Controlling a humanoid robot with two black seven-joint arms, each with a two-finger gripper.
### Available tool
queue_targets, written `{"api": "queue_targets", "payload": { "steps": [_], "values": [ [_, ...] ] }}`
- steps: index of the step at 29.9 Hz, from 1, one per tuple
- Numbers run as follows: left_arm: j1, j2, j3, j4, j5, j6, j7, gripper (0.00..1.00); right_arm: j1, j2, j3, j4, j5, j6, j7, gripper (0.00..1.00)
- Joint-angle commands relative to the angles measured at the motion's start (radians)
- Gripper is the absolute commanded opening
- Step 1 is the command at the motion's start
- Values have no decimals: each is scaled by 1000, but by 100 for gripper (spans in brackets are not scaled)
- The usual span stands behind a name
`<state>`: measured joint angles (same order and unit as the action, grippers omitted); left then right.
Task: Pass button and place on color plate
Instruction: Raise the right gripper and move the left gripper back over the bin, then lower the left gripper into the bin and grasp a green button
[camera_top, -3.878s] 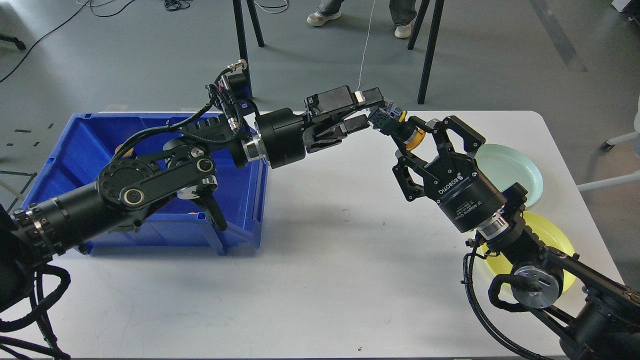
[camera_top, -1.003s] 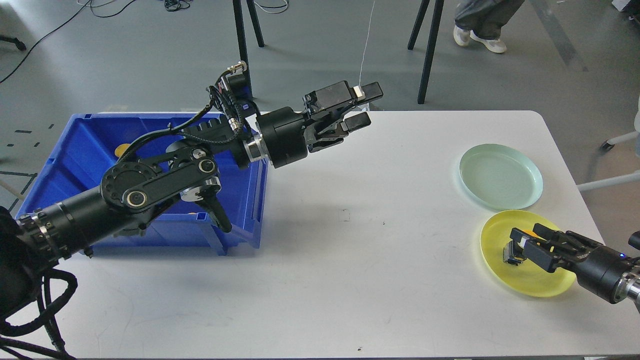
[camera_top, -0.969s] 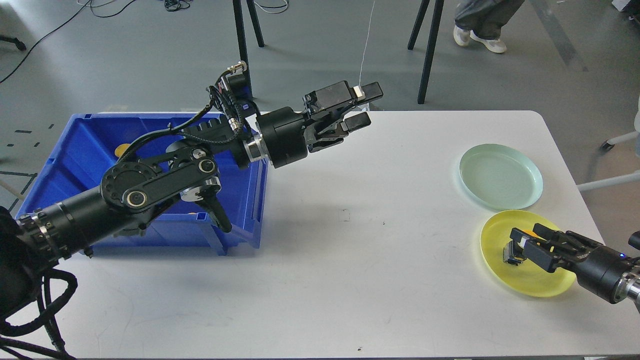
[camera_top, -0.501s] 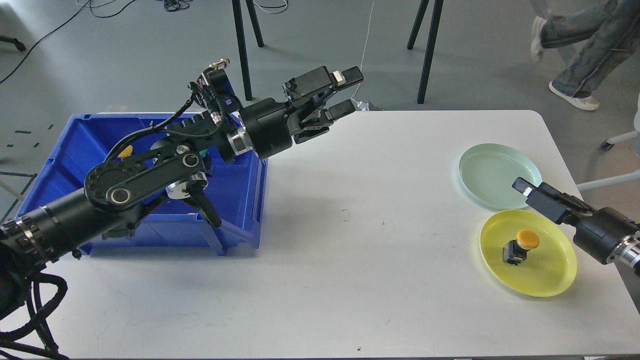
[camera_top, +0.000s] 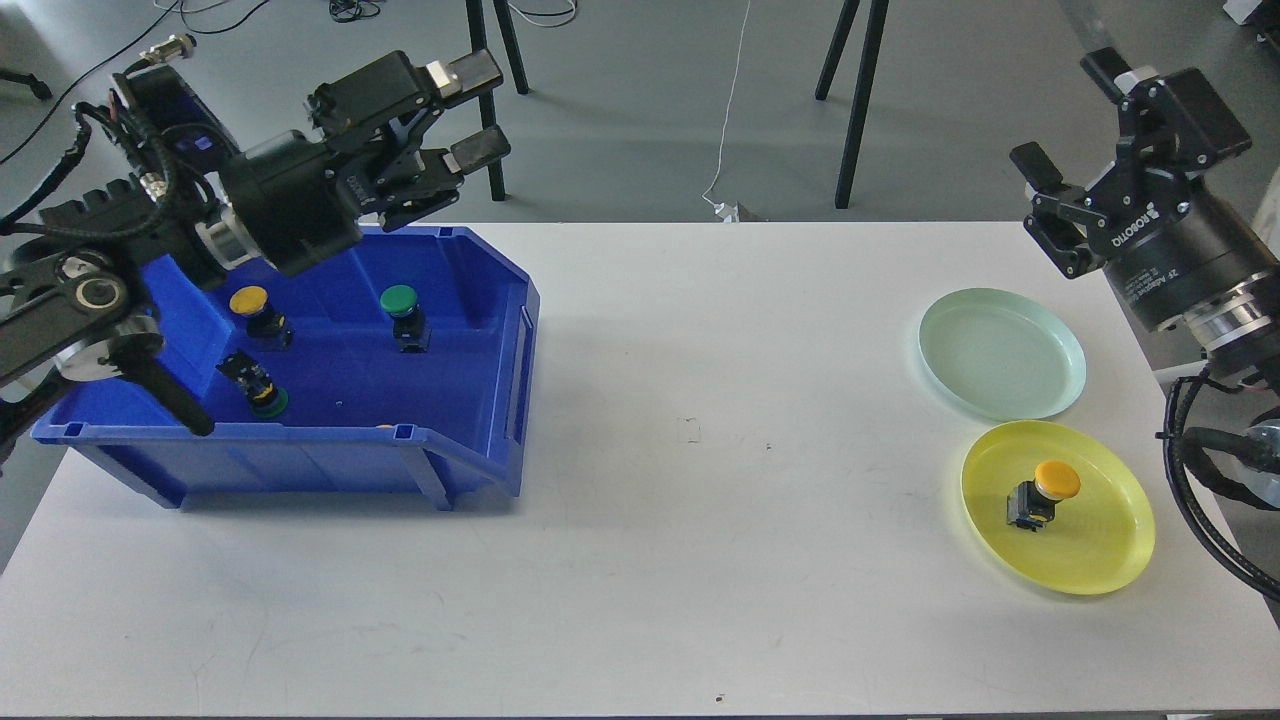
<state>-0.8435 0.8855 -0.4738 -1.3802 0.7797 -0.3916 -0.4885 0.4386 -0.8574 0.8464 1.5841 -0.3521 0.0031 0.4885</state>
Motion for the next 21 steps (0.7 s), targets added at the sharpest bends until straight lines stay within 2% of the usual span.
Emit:
{"api": "queue_targets", "payload": {
  "steps": [1,4,8,21],
  "values": [
    [-28,180,43,10,148,-7,0,97,-6,32,11,4,31,23,0,96],
    [-52,263,90,56,346,-24,0,97,-23,38,8,4,30,26,0,96],
    [-88,268,193,157,547,-49,0,97,-43,38,8,2,30,28,0,96],
    [-91,57,327,473,751,-53,0,97,-84,35,14,4,31,29,0,96]
  ]
}}
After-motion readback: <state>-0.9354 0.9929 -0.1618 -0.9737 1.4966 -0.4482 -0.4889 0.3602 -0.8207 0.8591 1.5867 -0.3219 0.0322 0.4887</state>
